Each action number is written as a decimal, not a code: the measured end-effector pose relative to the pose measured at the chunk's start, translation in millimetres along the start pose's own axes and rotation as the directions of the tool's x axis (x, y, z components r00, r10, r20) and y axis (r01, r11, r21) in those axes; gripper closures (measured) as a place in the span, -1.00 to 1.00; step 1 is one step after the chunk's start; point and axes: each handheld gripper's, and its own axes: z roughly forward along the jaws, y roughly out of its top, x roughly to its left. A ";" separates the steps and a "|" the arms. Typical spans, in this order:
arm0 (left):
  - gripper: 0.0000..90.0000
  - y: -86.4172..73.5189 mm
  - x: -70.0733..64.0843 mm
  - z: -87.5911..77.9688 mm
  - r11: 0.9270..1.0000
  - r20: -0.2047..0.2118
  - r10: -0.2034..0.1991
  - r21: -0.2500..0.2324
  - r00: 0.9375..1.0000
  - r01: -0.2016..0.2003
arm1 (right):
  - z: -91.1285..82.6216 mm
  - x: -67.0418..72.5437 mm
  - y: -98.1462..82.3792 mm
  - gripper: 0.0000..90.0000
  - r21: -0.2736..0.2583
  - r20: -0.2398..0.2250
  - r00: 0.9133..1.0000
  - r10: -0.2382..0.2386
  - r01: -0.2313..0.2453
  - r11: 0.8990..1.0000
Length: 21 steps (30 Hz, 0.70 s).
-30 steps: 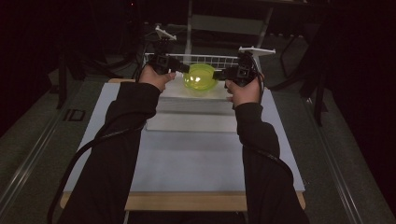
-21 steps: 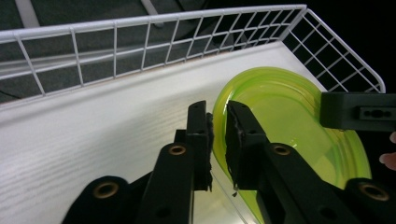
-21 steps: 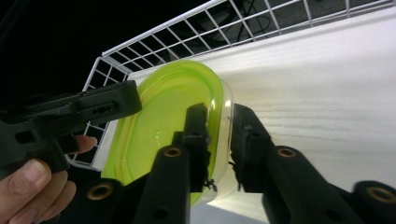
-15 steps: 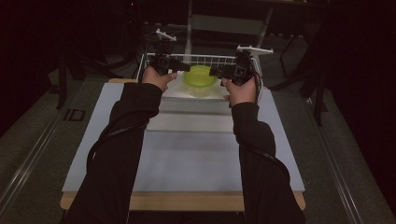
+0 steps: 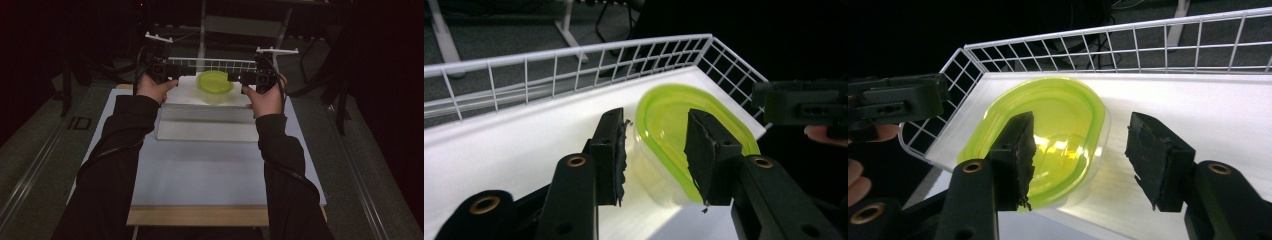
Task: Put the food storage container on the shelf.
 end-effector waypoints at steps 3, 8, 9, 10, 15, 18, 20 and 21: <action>0.23 -8.4 -7.1 -6.2 1.000 0.041 0.028 -0.009 0.999 -0.028 | -4.7 6.5 -7.3 -0.01 0.000 -0.008 0.999 -0.044 0.044 0.999; -0.16 -23.7 -16.1 -17.2 0.998 0.075 0.048 -0.044 0.996 -0.045 | -9.3 14.3 -30.4 0.48 0.004 -0.024 0.994 -0.108 0.108 0.994; -0.18 -28.5 -17.4 -20.3 0.997 0.090 0.044 -0.060 0.995 -0.039 | -8.3 15.2 -36.4 0.57 0.014 -0.023 0.993 -0.119 0.120 0.993; -0.18 -33.4 -17.9 -23.3 0.995 0.106 0.065 -0.083 0.992 -0.057 | -8.3 15.2 -36.4 0.57 0.014 -0.023 0.993 -0.119 0.120 0.993; -0.61 -62.3 -20.2 -27.4 0.985 0.117 0.132 -0.130 0.984 -0.117 | 5.6 17.7 -55.7 0.99 0.042 -0.040 0.992 -0.123 0.125 0.991; -0.78 -85.3 -18.4 -20.8 0.979 0.073 0.162 -0.141 0.984 -0.150 | 19.3 18.7 -61.3 0.99 0.059 -0.043 0.993 -0.114 0.117 0.991; -0.96 -97.7 -16.2 -17.5 0.978 0.085 0.161 -0.150 0.983 -0.147 | 26.3 20.0 -62.6 0.99 0.061 -0.042 0.993 -0.111 0.114 0.992; -0.96 -106.0 -15.2 -16.3 0.977 0.095 0.155 -0.162 0.983 -0.138 | 28.7 20.3 -62.7 0.99 0.064 -0.040 0.993 -0.113 0.116 0.991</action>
